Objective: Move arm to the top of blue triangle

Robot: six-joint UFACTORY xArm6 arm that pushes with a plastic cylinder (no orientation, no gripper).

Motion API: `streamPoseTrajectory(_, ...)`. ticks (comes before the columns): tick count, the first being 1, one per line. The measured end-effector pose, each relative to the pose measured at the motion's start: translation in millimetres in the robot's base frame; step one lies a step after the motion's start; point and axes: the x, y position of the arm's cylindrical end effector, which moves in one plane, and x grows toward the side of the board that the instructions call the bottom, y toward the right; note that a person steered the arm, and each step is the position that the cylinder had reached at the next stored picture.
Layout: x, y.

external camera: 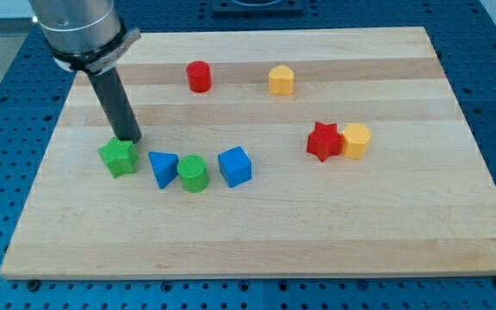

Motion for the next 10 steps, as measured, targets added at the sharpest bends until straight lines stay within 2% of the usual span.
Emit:
streamPoseTrajectory(2,23.7,-16.9)
streamPoseTrajectory(4,11.1,-22.0)
streamPoseTrajectory(6,-0.7,-87.3)
streamPoseTrajectory(7,23.7,-95.1)
streamPoseTrajectory(8,45.0,-92.0)
streamPoseTrajectory(10,15.7,-36.3)
